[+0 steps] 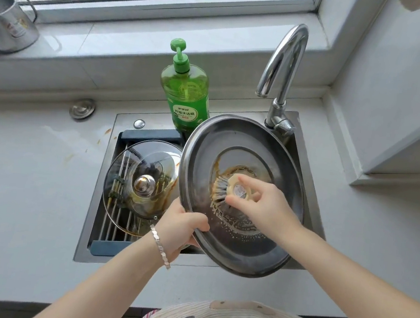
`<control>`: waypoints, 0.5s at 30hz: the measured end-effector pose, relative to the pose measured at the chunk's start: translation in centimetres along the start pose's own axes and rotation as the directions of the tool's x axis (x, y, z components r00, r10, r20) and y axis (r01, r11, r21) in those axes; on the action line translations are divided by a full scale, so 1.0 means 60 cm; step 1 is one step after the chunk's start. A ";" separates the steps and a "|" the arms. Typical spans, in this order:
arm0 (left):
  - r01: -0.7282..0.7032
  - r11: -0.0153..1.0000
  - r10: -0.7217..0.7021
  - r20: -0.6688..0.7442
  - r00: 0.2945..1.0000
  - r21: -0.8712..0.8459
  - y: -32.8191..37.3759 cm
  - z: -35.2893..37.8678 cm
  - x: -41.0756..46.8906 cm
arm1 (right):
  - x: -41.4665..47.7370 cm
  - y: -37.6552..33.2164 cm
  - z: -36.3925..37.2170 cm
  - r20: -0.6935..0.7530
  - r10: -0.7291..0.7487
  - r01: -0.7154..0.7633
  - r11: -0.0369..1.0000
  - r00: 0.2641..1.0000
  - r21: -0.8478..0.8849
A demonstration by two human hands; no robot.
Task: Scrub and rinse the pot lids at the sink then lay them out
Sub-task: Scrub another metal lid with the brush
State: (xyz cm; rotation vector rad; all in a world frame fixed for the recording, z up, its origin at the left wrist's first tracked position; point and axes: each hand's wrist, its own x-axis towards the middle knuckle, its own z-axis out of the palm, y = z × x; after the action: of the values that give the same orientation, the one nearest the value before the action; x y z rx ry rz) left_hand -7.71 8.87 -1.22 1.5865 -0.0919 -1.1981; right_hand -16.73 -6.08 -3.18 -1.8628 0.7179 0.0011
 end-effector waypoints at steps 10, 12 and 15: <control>-0.097 0.991 0.098 0.000 0.995 0.088 0.006 0.002 0.001 | 0.010 0.020 -0.006 -0.078 0.036 -0.036 0.999 0.996 -0.009; -0.080 0.993 0.081 -0.015 0.997 0.083 0.009 0.000 0.006 | 0.034 0.016 -0.026 -0.131 0.055 -0.055 0.998 0.990 0.003; -0.073 0.996 0.075 -0.036 0.997 0.058 0.012 -0.004 0.008 | 0.041 0.022 -0.053 -0.229 0.140 -0.156 0.986 0.963 -0.055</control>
State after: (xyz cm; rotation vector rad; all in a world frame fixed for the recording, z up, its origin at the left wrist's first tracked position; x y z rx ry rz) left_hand -6.93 8.49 -0.98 1.6403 -0.1603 -1.1160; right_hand -16.38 -10.25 -3.83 -1.8929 1.0252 -0.0893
